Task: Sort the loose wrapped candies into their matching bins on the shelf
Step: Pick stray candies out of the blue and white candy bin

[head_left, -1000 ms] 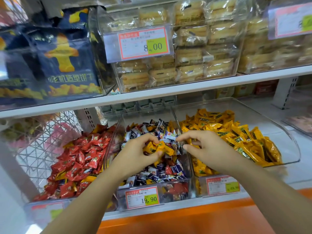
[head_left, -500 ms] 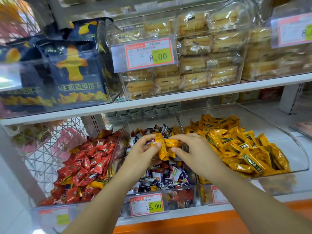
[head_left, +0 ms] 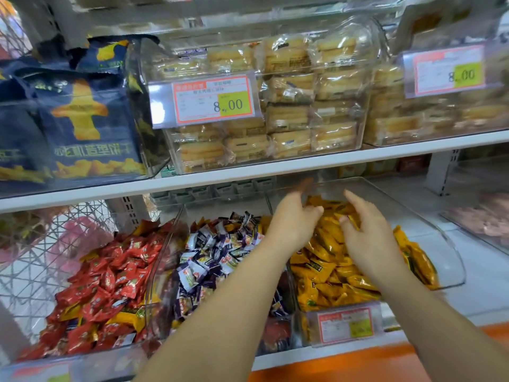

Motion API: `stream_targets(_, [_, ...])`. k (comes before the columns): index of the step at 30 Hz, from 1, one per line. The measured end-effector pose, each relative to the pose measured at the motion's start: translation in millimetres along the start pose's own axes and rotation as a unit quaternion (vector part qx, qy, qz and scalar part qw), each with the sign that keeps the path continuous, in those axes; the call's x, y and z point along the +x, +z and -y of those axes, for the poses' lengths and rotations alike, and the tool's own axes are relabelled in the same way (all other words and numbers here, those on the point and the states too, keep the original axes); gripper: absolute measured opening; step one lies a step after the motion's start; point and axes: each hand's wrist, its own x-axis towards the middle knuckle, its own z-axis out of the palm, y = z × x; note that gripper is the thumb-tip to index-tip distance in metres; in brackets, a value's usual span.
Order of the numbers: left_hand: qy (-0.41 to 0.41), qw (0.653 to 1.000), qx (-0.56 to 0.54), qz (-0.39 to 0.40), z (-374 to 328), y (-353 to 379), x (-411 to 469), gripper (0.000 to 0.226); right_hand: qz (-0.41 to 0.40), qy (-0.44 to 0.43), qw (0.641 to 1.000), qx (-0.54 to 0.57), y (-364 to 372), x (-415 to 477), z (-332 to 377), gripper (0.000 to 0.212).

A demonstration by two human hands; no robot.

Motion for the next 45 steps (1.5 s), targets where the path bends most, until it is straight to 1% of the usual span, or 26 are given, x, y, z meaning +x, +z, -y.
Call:
stream_targets(2, [0.005, 0.999, 0.042, 0.002, 0.8, -4.1, -3.0, 0.047, 0.033, 0.000, 0.999, -0.006, 1.3, -0.5, -1.3, 0.046])
stream_targets(5, [0.042, 0.995, 0.088, -0.003, 8.0, -20.4, -20.0, 0.033, 0.065, -0.026, 0.997, -0.015, 8.2, -3.4, 6.4, 0.043])
stream_targets(7, [0.060, 0.991, 0.115, -0.020, 15.9, -35.6, -33.5, 0.031, 0.081, -0.051, 0.995, -0.024, 14.0, -6.8, 15.4, 0.040])
stream_targets(9, [0.049, 0.991, 0.121, -0.041, 25.4, -52.7, -46.5, 0.034, 0.105, -0.076, 0.991, -0.026, 21.9, -11.7, 25.0, 0.037])
stream_targets(11, [0.028, 0.987, 0.147, -0.051, 36.2, -69.9, -57.1, 0.035, 0.147, -0.092, 0.984, -0.034, 32.5, -17.3, 34.2, 0.034])
stream_targets(13, [0.004, 0.980, 0.199, -0.021, 45.6, -85.0, -66.1, 0.029, 0.193, -0.092, 0.975, -0.053, 44.3, -22.2, 40.0, 0.034])
stream_targets(15, [-0.022, 0.963, 0.263, 0.060, 55.0, -96.1, -73.5, 0.029, 0.219, -0.085, 0.970, -0.066, 53.0, -23.7, 43.3, 0.034])
stream_targets(16, [-0.031, 0.945, 0.305, 0.112, 60.3, -100.0, -76.4, 0.031, 0.221, -0.077, 0.970, -0.069, 55.0, -23.4, 44.7, 0.034])
stream_targets(18, [-0.028, 0.886, 0.417, 0.202, 69.5, -103.9, -81.4, 0.038, 0.217, -0.053, 0.972, -0.072, 55.6, -22.0, 47.3, 0.034])
stream_targets(19, [-0.021, 0.855, 0.467, 0.223, 71.6, -105.1, -83.3, 0.042, 0.213, -0.048, 0.973, -0.073, 55.4, -21.3, 47.6, 0.034])
stream_targets(20, [-0.018, 0.835, 0.502, 0.227, 72.7, -106.5, -84.2, 0.046, 0.211, -0.047, 0.973, -0.076, 55.2, -20.8, 47.3, 0.034])
stream_targets(21, [-0.021, 0.824, 0.520, 0.222, 72.4, -108.2, -84.5, 0.049, 0.212, -0.049, 0.973, -0.078, 55.3, -21.0, 46.8, 0.034])
stream_targets(25, [-0.045, 0.813, 0.540, 0.215, 73.0, -114.5, -81.4, 0.057, 0.224, -0.063, 0.970, -0.074, 55.7, -23.1, 44.2, 0.034])
stream_targets(27, [-0.051, 0.825, 0.520, 0.216, 73.2, -112.2, -80.2, 0.052, 0.228, -0.070, 0.968, -0.076, 54.7, -22.9, 43.6, 0.034])
stream_targets(28, [-0.047, 0.836, 0.504, 0.209, 73.7, -109.6, -80.1, 0.044, 0.230, -0.074, 0.967, -0.078, 54.2, -22.7, 43.6, 0.033])
stream_targets(30, [-0.028, 0.859, 0.478, 0.184, 74.4, -104.9, -82.0, 0.025, 0.233, -0.075, 0.966, -0.078, 53.5, -23.0, 44.4, 0.033])
stream_targets(32, [-0.008, 0.892, 0.430, 0.136, 74.3, -104.8, -84.3, 0.013, 0.236, -0.072, 0.966, -0.076, 53.3, -23.7, 46.2, 0.032])
stream_targets(34, [0.006, 0.942, 0.331, 0.059, 67.4, -107.9, -88.6, 0.006, 0.240, -0.076, 0.964, -0.080, 53.7, -24.6, 48.0, 0.032])
stream_targets(35, [0.014, 0.960, 0.279, 0.009, 60.5, -110.9, -92.3, 0.007, 0.241, -0.080, 0.964, -0.082, 54.4, -25.3, 49.0, 0.032])
stream_targets(36, [0.021, 0.970, 0.238, -0.048, 53.5, -115.4, -96.1, 0.013, 0.239, -0.083, 0.964, -0.082, 55.7, -25.8, 50.0, 0.031])
stream_targets(38, [0.026, 0.970, 0.177, -0.166, 45.1, -128.6, -104.9, 0.019, 0.233, -0.088, 0.965, -0.082, 59.2, -27.5, 51.6, 0.030])
stream_targets(39, [0.026, 0.960, 0.166, -0.223, 45.2, -137.7, -108.7, 0.017, 0.227, -0.090, 0.966, -0.082, 61.6, -28.7, 52.5, 0.030])
stream_targets(41, [0.015, 0.930, 0.185, -0.319, 52.2, -159.1, -115.6, 0.013, 0.211, -0.089, 0.969, -0.091, 66.9, -31.8, 54.4, 0.028])
stream_targets(42, [0.000, 0.917, 0.198, -0.346, 57.3, -169.7, -118.3, 0.013, 0.204, -0.084, 0.970, -0.102, 69.1, -33.4, 55.5, 0.027])
stream_targets(43, [-0.022, 0.910, 0.211, -0.356, 63.1, -179.2, -119.8, 0.013, 0.199, -0.078, 0.970, -0.115, 70.8, -35.2, 57.2, 0.027])
stream_targets(45, [-0.078, 0.907, 0.257, -0.325, 71.1, -192.0, -122.1, 0.026, 0.193, -0.071, 0.970, -0.129, 74.0, -37.2, 59.5, 0.027])
